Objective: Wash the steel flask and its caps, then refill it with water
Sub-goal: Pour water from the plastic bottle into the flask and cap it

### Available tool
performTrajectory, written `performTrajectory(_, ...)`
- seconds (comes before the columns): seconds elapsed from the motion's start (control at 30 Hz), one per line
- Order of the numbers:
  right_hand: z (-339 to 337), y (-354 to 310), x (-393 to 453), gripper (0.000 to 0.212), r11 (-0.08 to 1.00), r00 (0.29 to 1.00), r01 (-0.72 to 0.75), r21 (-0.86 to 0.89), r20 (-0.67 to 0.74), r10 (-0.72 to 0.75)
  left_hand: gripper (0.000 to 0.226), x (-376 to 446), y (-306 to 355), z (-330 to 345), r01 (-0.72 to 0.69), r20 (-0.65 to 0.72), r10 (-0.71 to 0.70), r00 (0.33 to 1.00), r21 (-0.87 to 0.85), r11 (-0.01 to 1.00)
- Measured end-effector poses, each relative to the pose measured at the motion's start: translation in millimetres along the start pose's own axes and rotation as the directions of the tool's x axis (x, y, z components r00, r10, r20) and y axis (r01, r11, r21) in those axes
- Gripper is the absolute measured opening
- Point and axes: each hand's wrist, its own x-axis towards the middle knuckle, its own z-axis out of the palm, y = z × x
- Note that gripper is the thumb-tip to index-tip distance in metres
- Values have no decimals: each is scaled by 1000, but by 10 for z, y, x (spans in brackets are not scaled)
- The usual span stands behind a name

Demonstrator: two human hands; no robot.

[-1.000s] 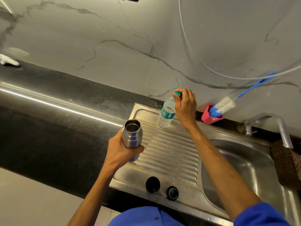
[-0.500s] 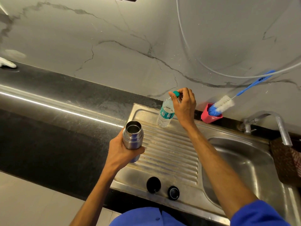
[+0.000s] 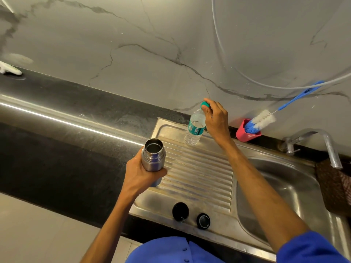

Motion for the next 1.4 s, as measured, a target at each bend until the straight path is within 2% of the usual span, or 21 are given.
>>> performTrajectory(0.17, 19, -59, 14, 21, 996, 998, -59, 59, -20, 61, 64, -4, -17, 3, 10, 3, -10, 1000, -2, 1000)
performTrajectory(0.37, 78, -90, -59, 24, 998, 996, -37, 47, -83, 41, 63, 0, -18, 20, -2, 17, 2, 1000, -1, 1000)
performTrajectory(0.47, 10, -122, -59, 37, 998, 996, -63, 18, -69, 64, 63, -12, -19, 34, -6, 25, 6, 1000, 8, 1000)
performTrajectory(0.57, -140, -141, -151, 71, 992, 992, -125, -37, -6, 125, 63, -45, -1, 32, -12, 23, 11, 1000, 9, 1000)
performTrajectory(0.6, -216, -151, -255, 73, 987, 987, -158, -25, -18, 157, 63, -66, 0, 31, -13, 25, 13, 1000, 7, 1000)
performTrajectory(0.67, -351, -129, -590, 54, 984, 984, -177, -21, -5, 177, 63, -119, 1, 29, -14, 23, 14, 1000, 0, 1000)
performTrajectory(0.7, -403, -89, -813, 42, 983, 982, -169, -70, 71, 174, 64, -156, -2, 27, -12, 17, 12, 1000, -4, 1000)
performTrajectory(0.73, -449, -32, -1061, 34, 978, 960, -158, -136, 210, 184, 64, -191, -9, 23, -12, 11, 12, 1000, -8, 1000)
performTrajectory(0.77, -497, 12, -1325, 32, 969, 899, -137, -204, 386, 208, 65, -232, -10, 23, -14, 9, 14, 1000, -10, 1000)
performTrajectory(0.83, -568, 81, -1837, 42, 945, 686, -38, -325, 679, 261, 65, -311, -10, 29, -22, 11, 23, 1000, -16, 1000)
performTrajectory(0.87, -590, 95, -2080, 50, 930, 596, 38, -366, 755, 273, 65, -354, -11, 32, -25, 13, 26, 1000, -19, 999)
performTrajectory(0.97, -563, 62, -2591, 70, 877, 456, 262, -403, 852, 256, 66, -465, 6, 44, -36, 22, 37, 999, -20, 999)
performTrajectory(1.07, -459, 126, -2823, 77, 817, 379, 379, -435, 878, 292, 67, -563, 22, 72, -39, 28, 39, 999, -18, 999)
performTrajectory(1.13, -407, 185, -2910, 72, 780, 377, 436, -448, 878, 294, 68, -641, 20, 85, -35, 27, 35, 999, -19, 999)
performTrajectory(1.27, -358, 260, -3051, 52, 784, 471, 446, -431, 858, 204, 70, -796, 7, 97, -23, 21, 23, 1000, -14, 1000)
performTrajectory(1.33, -368, 339, -3092, 50, 829, 502, 391, -400, 848, 172, 69, -866, 8, 107, -16, 19, 17, 1000, -8, 1000)
performTrajectory(1.4, -435, 383, -3093, 46, 915, 562, 188, -356, 803, 198, 70, -933, 19, 133, -17, 20, 17, 1000, 2, 1000)
